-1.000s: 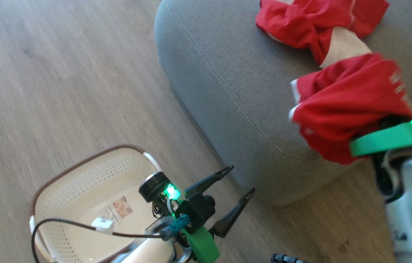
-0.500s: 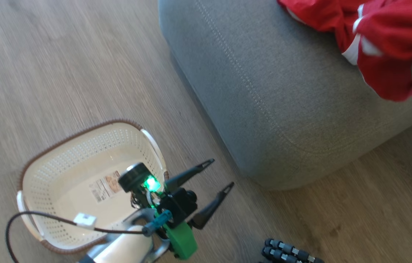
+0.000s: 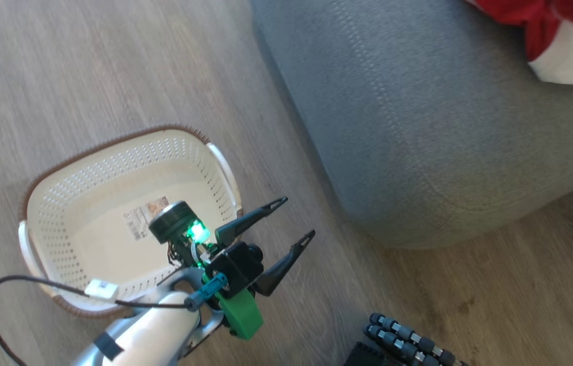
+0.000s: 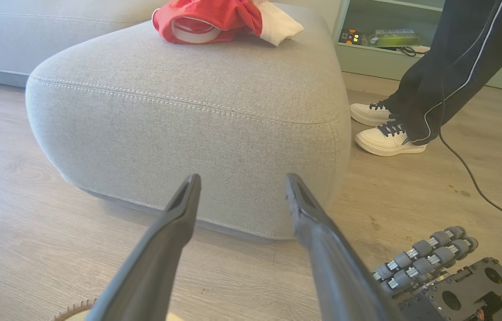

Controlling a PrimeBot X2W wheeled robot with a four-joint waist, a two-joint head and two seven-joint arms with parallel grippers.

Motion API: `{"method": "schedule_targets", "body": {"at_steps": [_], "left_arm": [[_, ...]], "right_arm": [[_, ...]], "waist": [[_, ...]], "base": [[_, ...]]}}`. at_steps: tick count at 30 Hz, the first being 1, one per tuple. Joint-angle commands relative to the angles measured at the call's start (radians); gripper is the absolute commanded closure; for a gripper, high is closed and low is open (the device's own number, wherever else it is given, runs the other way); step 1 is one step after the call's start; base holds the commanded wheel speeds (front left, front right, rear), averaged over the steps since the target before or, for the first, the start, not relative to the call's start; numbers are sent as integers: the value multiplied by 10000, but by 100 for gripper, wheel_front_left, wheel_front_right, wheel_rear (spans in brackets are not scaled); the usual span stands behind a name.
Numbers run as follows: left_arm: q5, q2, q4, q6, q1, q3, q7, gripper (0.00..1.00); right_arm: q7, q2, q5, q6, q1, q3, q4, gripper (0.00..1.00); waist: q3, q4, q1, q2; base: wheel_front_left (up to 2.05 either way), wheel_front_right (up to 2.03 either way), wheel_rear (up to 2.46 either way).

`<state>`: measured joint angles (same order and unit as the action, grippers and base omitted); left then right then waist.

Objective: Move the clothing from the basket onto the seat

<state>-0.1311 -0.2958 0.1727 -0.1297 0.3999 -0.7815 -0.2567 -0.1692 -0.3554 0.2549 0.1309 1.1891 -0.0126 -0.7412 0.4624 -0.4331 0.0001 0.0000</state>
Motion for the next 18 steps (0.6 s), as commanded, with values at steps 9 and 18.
{"method": "schedule_targets", "body": {"at_steps": [9, 18], "left_arm": [[9, -246, -330, -10, 507, 222, -51, 0], [53, -407, -227, -10, 592, 283, -51, 0]], "right_arm": [[-154, -555, -1096, -2, 1988, 344, -2035, 100], [164, -1063, -2857, -2, 2293, 2781, -4568, 100]], "waist": [[747, 607, -1, 0], [1191, 926, -1, 0]], "base": [[0, 0, 0], [0, 0, 0]]}}
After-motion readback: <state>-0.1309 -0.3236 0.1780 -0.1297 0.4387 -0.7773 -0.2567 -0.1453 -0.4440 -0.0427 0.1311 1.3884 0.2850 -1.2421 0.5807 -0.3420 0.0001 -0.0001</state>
